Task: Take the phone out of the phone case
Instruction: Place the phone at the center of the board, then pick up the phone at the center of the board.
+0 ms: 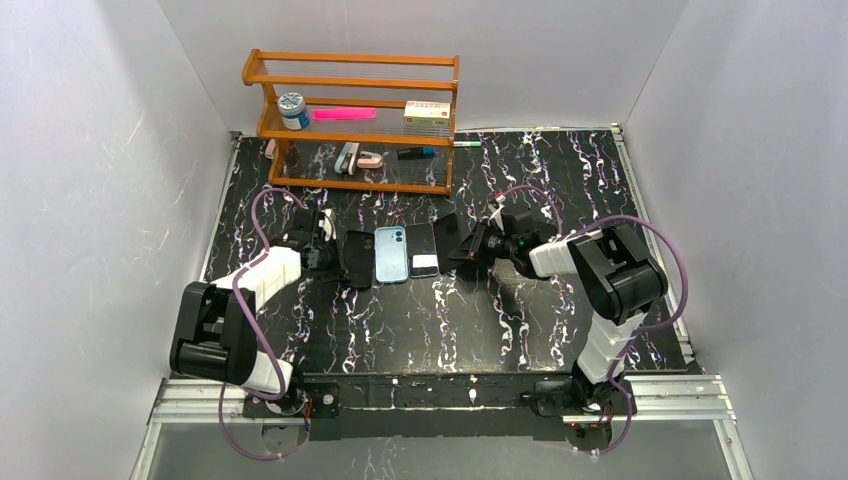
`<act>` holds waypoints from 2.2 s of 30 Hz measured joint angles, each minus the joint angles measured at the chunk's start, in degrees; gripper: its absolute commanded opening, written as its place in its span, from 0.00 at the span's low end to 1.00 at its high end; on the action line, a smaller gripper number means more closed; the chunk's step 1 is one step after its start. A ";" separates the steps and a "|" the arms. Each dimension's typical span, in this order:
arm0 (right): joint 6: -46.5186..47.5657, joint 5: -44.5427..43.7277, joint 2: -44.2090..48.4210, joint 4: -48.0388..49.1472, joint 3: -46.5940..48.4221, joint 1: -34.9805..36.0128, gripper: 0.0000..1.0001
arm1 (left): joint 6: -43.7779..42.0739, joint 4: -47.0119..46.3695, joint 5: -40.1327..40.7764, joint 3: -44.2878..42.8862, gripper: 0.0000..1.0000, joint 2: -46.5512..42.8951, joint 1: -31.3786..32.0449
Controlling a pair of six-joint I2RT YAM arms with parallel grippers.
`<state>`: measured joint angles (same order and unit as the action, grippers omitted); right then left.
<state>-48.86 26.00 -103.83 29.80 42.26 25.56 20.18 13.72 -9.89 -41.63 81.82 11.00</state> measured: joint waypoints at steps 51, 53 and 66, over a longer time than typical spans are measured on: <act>24.09 -36.54 18.01 -50.14 13.44 -9.46 0.99 | 2.69 1.90 10.08 1.51 0.98 -20.98 0.83; 24.74 -37.57 16.04 -52.15 14.84 -11.08 0.99 | 1.05 2.80 11.02 1.55 0.98 -26.40 0.83; 25.29 -38.80 1.09 -59.10 26.71 -14.34 0.99 | -4.42 2.69 15.69 4.72 0.98 -40.13 0.83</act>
<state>-23.57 -12.80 -102.74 -29.30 68.97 11.22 15.77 16.40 5.80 -36.91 41.69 11.84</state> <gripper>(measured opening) 0.984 0.981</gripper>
